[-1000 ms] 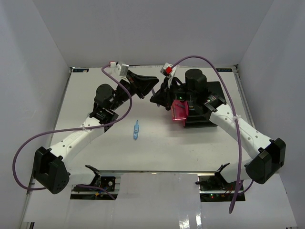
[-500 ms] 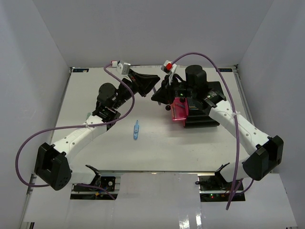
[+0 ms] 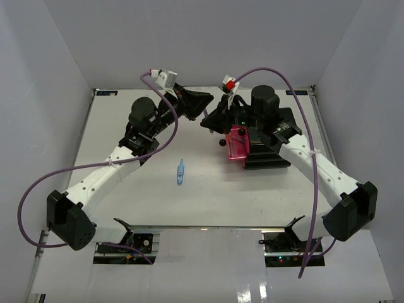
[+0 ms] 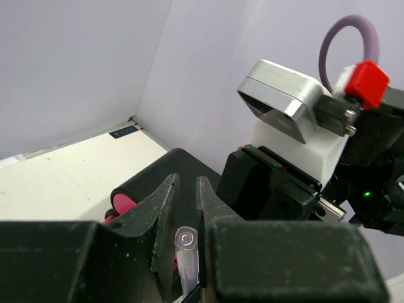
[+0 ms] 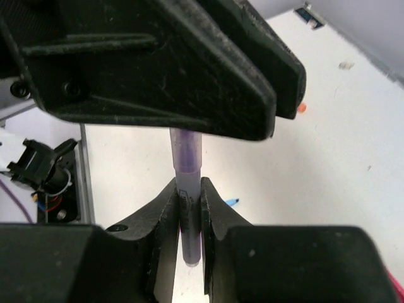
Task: Sort the stationery into containers
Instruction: Close the pen cap on the pen, then place the pen in the drawer.
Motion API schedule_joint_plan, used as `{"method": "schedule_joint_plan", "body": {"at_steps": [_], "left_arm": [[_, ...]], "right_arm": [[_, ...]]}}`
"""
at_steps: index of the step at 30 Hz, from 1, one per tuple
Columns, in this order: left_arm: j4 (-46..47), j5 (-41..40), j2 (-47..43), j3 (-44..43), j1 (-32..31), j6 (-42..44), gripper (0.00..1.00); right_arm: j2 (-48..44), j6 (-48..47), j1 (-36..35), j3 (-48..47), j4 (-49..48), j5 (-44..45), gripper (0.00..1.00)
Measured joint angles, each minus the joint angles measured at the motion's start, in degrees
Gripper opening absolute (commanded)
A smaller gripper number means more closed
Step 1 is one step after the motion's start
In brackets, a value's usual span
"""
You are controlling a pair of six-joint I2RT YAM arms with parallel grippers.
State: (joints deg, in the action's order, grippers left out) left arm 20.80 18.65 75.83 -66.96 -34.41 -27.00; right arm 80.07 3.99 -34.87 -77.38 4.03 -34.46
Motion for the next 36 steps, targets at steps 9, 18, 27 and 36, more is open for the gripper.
{"method": "schedule_joint_plan", "body": {"at_steps": [9,18,27,36], "left_arm": [[-14.16,5.81,5.33,-12.92,5.86,0.74,0.56],[-12.39,2.95,6.08,-20.33,9.66,2.58,0.73],[-14.56,-1.75,-0.28,-11.15,9.84,4.98,0.78],[-24.44,-12.52,-5.99,9.14,11.69,9.92,0.97]], "right_arm": [[-6.14,1.64,2.21,12.39,-17.07,4.15,0.08],[-6.58,1.14,2.27,19.85,-14.23,6.12,0.08],[-6.54,3.26,2.23,22.03,-8.2,18.34,0.08],[-2.05,7.82,2.23,21.75,-3.21,34.07,0.19]]}}
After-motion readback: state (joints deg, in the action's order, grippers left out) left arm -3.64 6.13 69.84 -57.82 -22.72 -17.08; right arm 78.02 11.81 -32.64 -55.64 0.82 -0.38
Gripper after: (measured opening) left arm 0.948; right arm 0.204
